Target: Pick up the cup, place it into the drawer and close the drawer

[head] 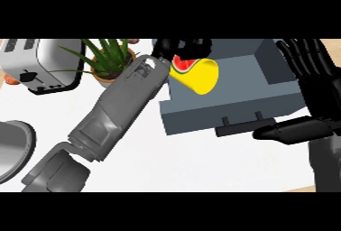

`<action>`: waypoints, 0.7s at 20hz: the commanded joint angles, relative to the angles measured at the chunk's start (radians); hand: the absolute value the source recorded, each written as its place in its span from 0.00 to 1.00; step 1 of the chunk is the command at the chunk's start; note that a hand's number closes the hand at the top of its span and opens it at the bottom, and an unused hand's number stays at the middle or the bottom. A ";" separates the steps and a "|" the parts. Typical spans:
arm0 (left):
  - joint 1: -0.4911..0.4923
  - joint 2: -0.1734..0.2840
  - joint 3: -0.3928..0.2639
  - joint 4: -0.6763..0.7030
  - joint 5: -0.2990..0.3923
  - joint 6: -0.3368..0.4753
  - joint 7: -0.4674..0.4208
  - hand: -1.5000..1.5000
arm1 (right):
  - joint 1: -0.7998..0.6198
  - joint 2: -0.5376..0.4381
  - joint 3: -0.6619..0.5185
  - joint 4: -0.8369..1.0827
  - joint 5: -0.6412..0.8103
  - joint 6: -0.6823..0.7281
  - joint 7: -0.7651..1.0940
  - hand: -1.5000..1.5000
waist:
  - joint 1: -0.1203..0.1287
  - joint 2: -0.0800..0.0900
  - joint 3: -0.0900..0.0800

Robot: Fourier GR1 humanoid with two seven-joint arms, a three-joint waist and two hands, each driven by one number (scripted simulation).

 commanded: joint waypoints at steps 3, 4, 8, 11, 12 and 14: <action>0.043 -0.001 -0.067 0.004 0.052 -0.010 -0.041 0.00 | -0.052 0.001 0.010 0.019 -0.027 0.022 0.003 0.00 | -0.037 0.015 0.000; 0.043 -0.001 -0.044 0.000 0.087 -0.026 -0.038 0.00 | -0.042 0.022 0.029 0.007 -0.021 0.017 -0.010 0.00 | -0.041 0.016 -0.001; 0.079 -0.001 -0.022 -0.042 0.168 -0.017 -0.112 0.00 | -0.059 0.041 0.094 0.021 -0.109 0.107 0.027 0.00 | -0.046 0.019 -0.002; 0.072 -0.001 -0.004 -0.083 0.229 -0.043 -0.162 0.00 | -0.060 0.028 0.139 0.005 -0.186 0.213 0.029 1.00 | -0.052 0.015 -0.002; 0.087 -0.001 -0.005 -0.102 0.248 -0.055 -0.196 0.00 | -0.075 0.035 0.174 0.015 -0.197 0.242 0.037 1.00 | -0.048 0.018 -0.003; 0.061 -0.001 0.014 -0.111 0.278 -0.045 -0.222 0.00 | -0.033 -0.011 0.185 0.022 -0.230 0.312 0.063 1.00 | -0.026 0.005 -0.002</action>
